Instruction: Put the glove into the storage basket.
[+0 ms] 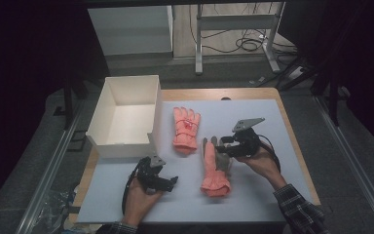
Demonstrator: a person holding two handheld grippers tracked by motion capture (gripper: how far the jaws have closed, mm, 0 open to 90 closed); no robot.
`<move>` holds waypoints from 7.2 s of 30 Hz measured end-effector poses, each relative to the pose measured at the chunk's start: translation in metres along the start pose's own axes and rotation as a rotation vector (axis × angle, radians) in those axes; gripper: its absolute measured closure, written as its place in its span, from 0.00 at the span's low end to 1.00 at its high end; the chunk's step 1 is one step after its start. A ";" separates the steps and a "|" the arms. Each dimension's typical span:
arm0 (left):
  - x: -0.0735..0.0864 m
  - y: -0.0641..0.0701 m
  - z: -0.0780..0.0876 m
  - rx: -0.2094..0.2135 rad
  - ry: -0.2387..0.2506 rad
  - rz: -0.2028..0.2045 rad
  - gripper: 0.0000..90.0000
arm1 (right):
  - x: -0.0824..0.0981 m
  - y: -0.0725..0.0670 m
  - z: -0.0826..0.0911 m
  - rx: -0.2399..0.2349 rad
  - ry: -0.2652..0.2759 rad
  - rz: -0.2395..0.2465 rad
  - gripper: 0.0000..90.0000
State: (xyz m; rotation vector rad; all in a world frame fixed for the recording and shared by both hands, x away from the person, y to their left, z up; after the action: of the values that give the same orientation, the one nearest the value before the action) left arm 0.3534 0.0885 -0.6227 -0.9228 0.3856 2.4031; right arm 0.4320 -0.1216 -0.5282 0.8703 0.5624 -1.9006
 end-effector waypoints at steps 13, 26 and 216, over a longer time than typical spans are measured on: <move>0.000 0.000 0.000 0.001 0.000 0.002 0.01 | -0.037 0.011 -0.019 0.011 0.018 -0.010 0.52; 0.000 0.000 0.000 0.002 -0.001 0.002 0.01 | -0.068 0.020 -0.049 0.009 0.010 0.011 0.58; 0.000 0.000 0.000 0.000 -0.001 0.001 0.01 | 0.095 -0.046 0.044 -0.016 -0.074 -0.083 0.96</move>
State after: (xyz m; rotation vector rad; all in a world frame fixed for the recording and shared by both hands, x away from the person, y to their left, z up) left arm 0.3532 0.0885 -0.6228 -0.9215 0.3856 2.4049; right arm 0.3470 -0.1843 -0.5717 0.7736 0.5756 -1.9917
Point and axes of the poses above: each handheld gripper's, and its own axes: z roughly backward along the jaws, x roughly out of its underside, y roughly to its right, the point moved 10 cm from there along -z, roughly forward along the jaws, and after that the axes turned 3 degrees about z, right-handed, at the moved point
